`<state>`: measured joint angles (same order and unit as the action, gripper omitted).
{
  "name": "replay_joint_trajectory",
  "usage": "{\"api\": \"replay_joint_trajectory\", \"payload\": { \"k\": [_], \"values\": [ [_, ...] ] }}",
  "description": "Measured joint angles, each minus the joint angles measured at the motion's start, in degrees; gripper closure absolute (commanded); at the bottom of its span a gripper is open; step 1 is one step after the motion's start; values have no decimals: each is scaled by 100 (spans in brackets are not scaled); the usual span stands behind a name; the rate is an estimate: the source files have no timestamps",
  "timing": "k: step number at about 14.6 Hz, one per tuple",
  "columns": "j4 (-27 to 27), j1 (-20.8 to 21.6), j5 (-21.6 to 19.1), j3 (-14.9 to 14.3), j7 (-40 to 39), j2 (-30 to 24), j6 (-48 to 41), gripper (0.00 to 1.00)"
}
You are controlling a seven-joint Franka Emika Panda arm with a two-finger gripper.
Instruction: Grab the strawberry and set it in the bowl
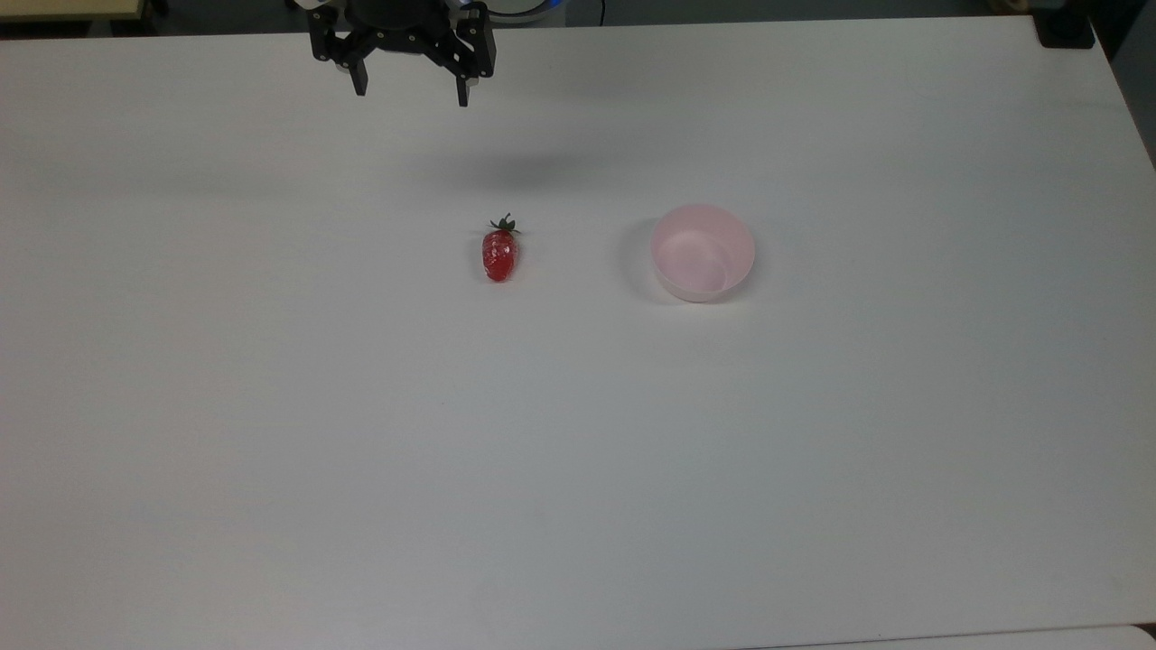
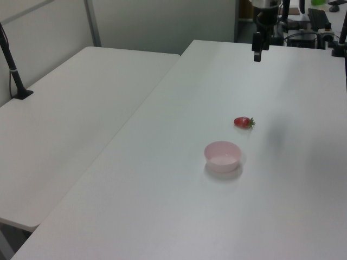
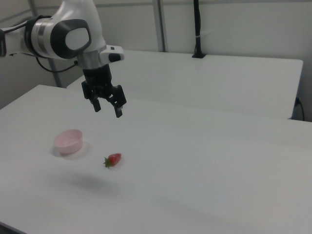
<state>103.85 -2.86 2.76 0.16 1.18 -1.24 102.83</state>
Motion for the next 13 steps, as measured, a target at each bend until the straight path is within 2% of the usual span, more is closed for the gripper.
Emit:
{"api": "replay_joint_trajectory", "payload": {
  "k": [13],
  "values": [
    [-4,-2,1,20,-122,39,-9,0]
  ]
}}
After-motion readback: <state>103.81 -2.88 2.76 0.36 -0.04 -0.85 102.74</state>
